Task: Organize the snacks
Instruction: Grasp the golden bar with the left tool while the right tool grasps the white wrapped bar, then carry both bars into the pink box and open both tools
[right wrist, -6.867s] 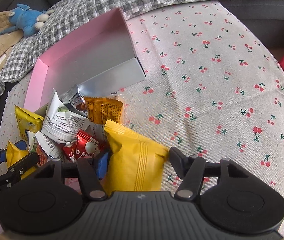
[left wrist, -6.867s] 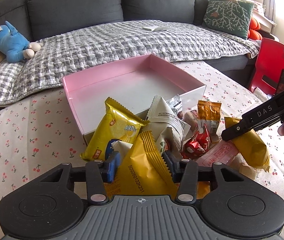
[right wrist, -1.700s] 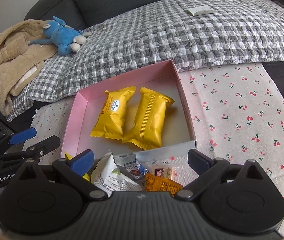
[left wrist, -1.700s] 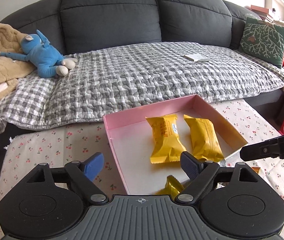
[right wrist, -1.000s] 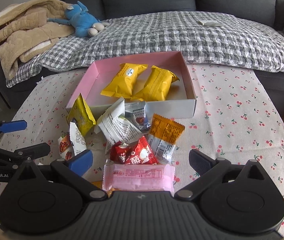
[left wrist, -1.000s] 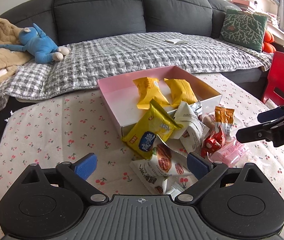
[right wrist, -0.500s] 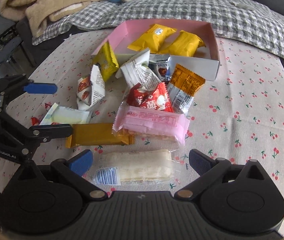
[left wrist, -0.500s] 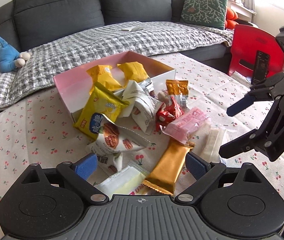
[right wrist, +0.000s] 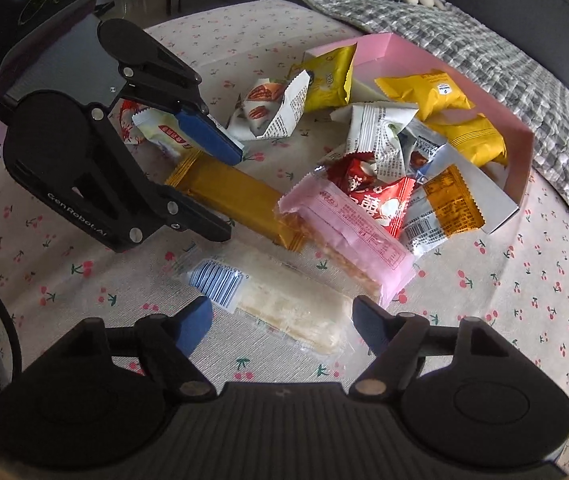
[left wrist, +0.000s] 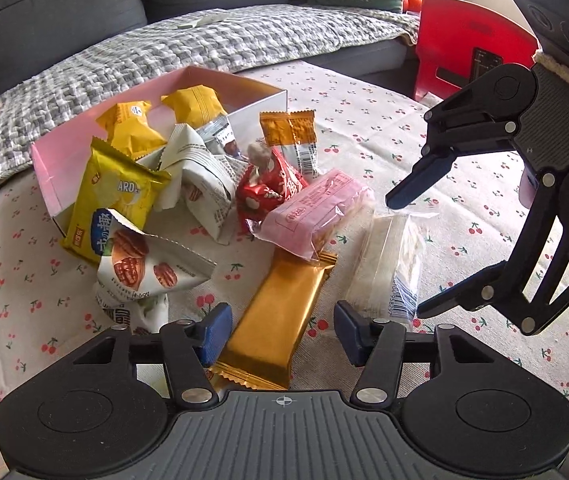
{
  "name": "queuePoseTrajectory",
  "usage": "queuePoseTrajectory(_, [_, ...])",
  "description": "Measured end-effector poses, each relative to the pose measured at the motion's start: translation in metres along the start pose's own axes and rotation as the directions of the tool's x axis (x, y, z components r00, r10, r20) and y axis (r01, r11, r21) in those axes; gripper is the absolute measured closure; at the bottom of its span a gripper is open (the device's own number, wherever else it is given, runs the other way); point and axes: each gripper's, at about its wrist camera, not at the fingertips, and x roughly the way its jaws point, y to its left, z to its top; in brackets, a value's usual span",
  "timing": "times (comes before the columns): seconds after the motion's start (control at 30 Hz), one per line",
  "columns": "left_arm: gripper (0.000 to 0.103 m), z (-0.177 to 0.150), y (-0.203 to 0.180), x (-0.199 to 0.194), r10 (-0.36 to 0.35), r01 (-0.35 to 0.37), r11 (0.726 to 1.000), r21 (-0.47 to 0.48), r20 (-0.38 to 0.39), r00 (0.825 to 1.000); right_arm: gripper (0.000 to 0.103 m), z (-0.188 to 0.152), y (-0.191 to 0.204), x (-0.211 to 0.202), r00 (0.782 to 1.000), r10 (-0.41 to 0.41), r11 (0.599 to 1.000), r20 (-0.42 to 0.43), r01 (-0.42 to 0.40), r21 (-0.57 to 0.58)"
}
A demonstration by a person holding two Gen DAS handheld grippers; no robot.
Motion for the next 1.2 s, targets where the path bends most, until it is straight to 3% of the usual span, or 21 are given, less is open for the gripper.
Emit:
queuePoseTrajectory(0.23, [0.062,0.004,0.005,0.009,0.014,-0.014,1.000,-0.015,-0.020,1.000,0.030,0.007,0.005,0.011,0.999,0.015,1.000,0.032,-0.014,-0.025])
queuePoseTrajectory(0.43, [0.073,0.006,0.009,0.009,0.040,-0.042,0.998,-0.055,-0.026,0.999,0.041,0.011,-0.002,0.014,0.999,0.026,0.998,0.045,-0.029,0.064])
queuePoseTrajectory(0.63, [0.073,0.005,0.012,0.006,0.067,-0.071,0.992,-0.104,-0.038,0.997,0.049,0.011,-0.001,0.012,0.999,0.004,0.995,0.043,-0.009,0.100])
queuePoseTrajectory(0.97, [0.074,0.000,0.020,-0.002,0.112,-0.121,0.974,-0.191,-0.058,0.992,0.074,0.014,0.002,0.010,0.997,-0.079,0.982,0.019,0.074,0.173])
queuePoseTrajectory(1.2, [0.074,0.002,0.014,-0.010,0.107,-0.112,0.976,-0.189,-0.035,0.994,0.084,0.014,-0.003,0.003,0.998,-0.044,0.973,0.038,0.034,0.228])
